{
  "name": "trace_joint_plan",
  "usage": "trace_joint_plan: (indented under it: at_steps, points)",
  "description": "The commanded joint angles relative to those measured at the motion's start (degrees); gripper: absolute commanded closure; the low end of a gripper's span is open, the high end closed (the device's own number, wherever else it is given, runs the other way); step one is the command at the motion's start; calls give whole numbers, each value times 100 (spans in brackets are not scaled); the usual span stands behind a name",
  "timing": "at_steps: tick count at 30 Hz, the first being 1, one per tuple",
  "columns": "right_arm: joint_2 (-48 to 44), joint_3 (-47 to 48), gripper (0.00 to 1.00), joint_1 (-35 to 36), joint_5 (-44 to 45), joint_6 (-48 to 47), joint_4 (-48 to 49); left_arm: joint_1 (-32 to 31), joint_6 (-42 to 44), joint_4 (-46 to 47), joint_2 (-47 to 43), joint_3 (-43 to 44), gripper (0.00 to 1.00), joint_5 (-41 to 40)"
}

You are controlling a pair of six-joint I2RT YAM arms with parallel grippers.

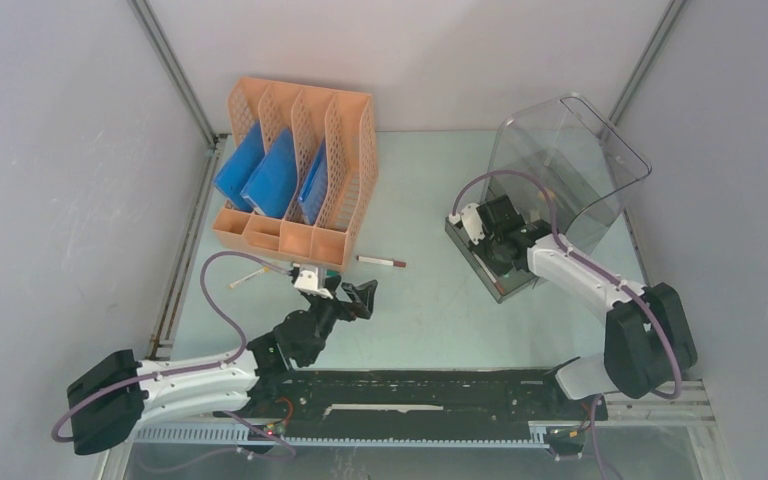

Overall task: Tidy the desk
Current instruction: Place the stationery in the drawer.

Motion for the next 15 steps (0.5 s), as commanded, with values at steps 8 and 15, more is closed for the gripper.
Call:
trace_joint_plan:
  at_steps: [8,15]
  points:
    - [138,3,71,-18,137,90,121,146,-172,-277,-268,-102,0,-229]
    - [81,5,62,0,95,85,121,272,-424,-400,-290,-154,0,-175]
